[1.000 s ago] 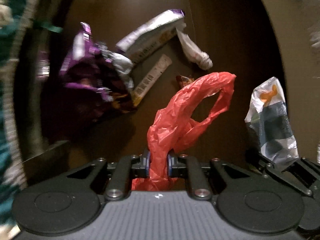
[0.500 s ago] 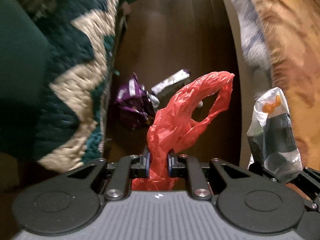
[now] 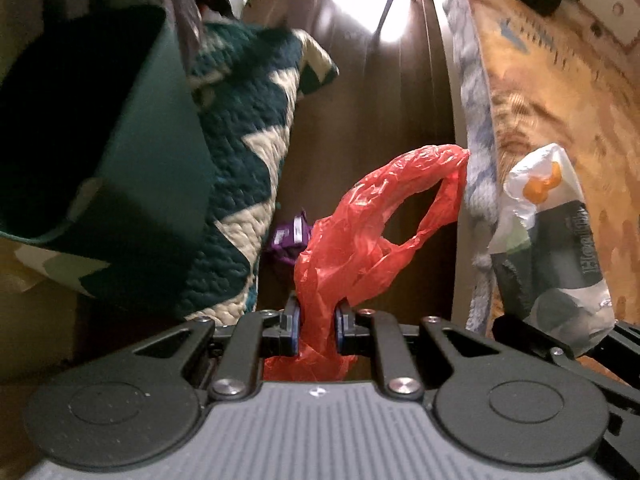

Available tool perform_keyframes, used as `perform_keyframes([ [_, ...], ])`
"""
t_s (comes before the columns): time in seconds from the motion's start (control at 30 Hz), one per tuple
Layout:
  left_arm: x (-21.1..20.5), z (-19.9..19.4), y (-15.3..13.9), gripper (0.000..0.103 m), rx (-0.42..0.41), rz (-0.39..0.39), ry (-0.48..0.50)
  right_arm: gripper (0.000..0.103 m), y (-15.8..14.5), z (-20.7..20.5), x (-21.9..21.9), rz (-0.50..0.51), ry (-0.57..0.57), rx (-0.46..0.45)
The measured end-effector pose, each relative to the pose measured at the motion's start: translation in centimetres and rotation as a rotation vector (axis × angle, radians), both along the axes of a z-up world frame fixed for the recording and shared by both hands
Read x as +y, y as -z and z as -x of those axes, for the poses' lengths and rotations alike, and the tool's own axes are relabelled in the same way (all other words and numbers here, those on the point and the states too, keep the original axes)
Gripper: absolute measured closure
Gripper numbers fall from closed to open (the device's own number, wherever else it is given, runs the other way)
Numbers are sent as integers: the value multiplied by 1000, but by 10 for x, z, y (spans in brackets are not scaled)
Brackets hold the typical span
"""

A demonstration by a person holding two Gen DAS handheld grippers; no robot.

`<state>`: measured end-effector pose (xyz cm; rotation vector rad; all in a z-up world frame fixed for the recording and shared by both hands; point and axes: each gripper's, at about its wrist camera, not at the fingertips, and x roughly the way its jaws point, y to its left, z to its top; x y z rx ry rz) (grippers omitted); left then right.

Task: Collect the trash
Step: 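Carry red bag and white-grey wrapper up over the green wastebasket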

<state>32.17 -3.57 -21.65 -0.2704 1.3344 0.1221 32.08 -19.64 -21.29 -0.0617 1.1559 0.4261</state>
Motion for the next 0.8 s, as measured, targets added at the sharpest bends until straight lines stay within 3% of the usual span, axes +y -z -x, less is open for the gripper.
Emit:
perform_keyframes([
  [0.27, 48, 11, -72, 88, -109, 11, -50, 82, -66, 4, 42, -60, -64, -47],
  [0.53, 131, 20, -132, 88, -224, -17, -159, 82, -117, 0, 112, -85, -181, -143],
  [0.67, 183, 21, -150, 88, -254, -51, -231, 82, -131, -6, 154, -93, -229, -182],
  [0.8, 224, 14, -153, 88, -250, -101, -245, 82, -131, -10, 196, -87, -268, -204],
])
